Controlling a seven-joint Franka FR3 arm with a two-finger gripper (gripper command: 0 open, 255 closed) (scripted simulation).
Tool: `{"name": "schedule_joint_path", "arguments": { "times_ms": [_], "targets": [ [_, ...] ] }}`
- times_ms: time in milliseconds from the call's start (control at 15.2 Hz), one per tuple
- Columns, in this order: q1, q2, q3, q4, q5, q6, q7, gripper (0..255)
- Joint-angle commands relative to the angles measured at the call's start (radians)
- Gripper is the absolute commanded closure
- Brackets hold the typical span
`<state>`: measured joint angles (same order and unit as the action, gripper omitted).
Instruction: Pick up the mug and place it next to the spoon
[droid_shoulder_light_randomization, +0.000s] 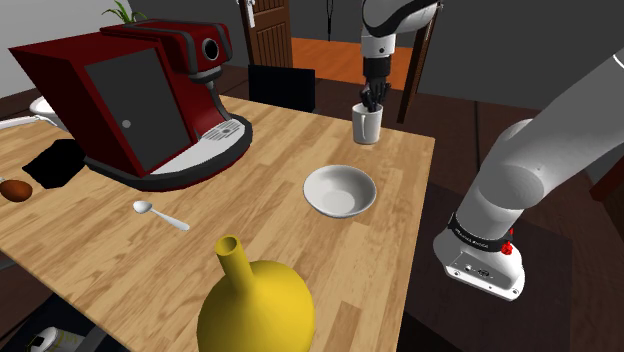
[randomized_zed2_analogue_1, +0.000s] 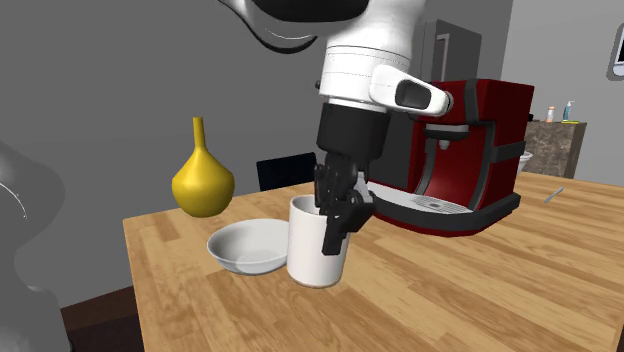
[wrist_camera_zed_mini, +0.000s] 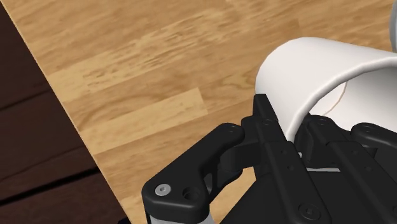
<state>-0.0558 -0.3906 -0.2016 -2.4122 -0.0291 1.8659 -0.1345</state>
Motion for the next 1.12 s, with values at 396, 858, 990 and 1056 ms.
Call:
{"name": "schedule_joint_path", "arguments": {
  "times_ms": [396, 858, 990, 1056],
  "targets": [
    [0.001, -0.025, 0.006, 0.089, 0.0, -0.114, 0.005, 255],
    [0.002, -0.035, 0.011, 0.172, 0.002, -0.207, 0.01, 255],
    [0.023, -0.039, 0.046, 0.166, 0.024, -0.203, 0.058, 255],
    [0.033, -0.039, 0.064, 0.164, 0.035, -0.201, 0.081, 255]
  ]
}}
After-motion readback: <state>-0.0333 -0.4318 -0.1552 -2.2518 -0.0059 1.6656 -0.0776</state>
